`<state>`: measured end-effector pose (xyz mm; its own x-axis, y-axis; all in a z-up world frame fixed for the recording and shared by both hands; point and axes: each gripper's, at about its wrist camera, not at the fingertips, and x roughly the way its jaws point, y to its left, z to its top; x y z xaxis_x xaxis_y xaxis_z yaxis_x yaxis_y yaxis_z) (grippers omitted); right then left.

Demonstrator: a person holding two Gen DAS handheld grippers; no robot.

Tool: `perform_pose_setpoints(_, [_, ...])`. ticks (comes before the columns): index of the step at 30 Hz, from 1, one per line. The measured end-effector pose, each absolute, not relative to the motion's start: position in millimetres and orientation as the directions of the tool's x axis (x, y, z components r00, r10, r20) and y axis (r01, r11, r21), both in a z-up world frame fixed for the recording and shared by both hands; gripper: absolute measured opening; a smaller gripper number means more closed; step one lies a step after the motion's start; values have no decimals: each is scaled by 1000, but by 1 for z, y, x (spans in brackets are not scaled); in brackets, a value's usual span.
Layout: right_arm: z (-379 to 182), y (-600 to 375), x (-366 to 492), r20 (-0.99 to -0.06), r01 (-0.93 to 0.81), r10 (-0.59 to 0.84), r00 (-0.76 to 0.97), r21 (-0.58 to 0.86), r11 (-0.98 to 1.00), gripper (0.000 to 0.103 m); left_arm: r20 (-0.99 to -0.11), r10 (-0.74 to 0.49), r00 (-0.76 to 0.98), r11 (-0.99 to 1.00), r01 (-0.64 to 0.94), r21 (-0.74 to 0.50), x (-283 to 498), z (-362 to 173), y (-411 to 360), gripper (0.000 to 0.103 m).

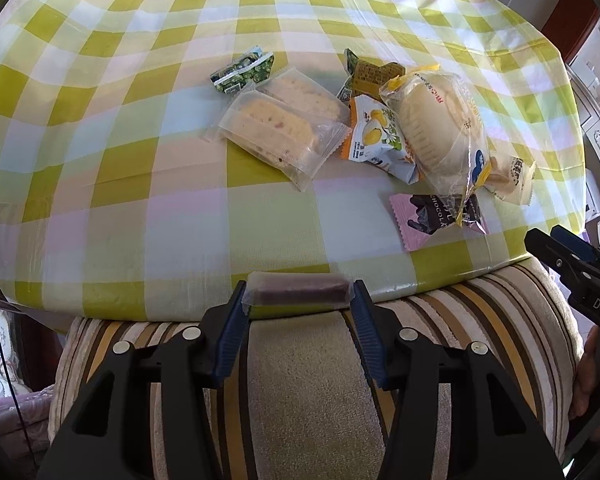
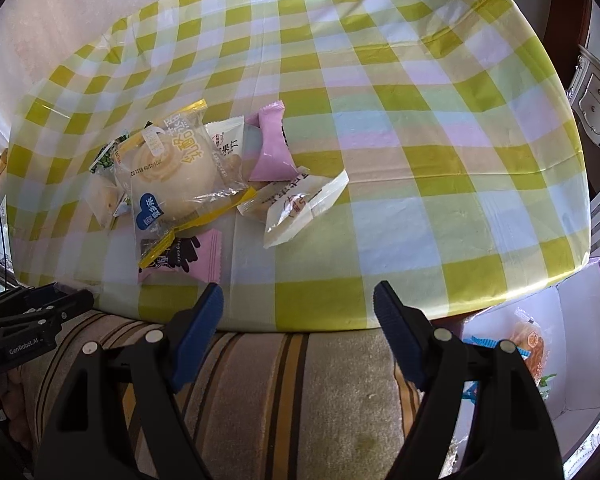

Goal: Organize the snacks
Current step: 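Grasp the clear-wrapped brown bar with the left tool while the right grasps the black chocolate bar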

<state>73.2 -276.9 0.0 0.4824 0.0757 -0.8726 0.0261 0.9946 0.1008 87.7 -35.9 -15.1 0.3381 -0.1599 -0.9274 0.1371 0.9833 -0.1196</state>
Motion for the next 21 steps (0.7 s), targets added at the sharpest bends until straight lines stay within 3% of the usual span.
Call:
perform_pose_setpoints(8, [-4,-219,87,-891,-261,89,445,-35,965,77,-911,-190,365,981,111,-160,89,-11,-30,50])
perform_pose_setpoints(13, [-14,-198,109,-910,-368,124,395,-33,929,77,-901,-205,383,978,101,-180,87,-10,-26,50])
perform_pose_setpoints(19, [-20,-179,123,-917,-430,146,371,-30,902,62,-891,-234,390,972,92,-215,87,-12,-22,50])
perform_pose_setpoints(21, [-23,-174,124,-924,-443,143,354,-31,896,50,-886,-242,394,970,93,-224,86,-12,-21,50])
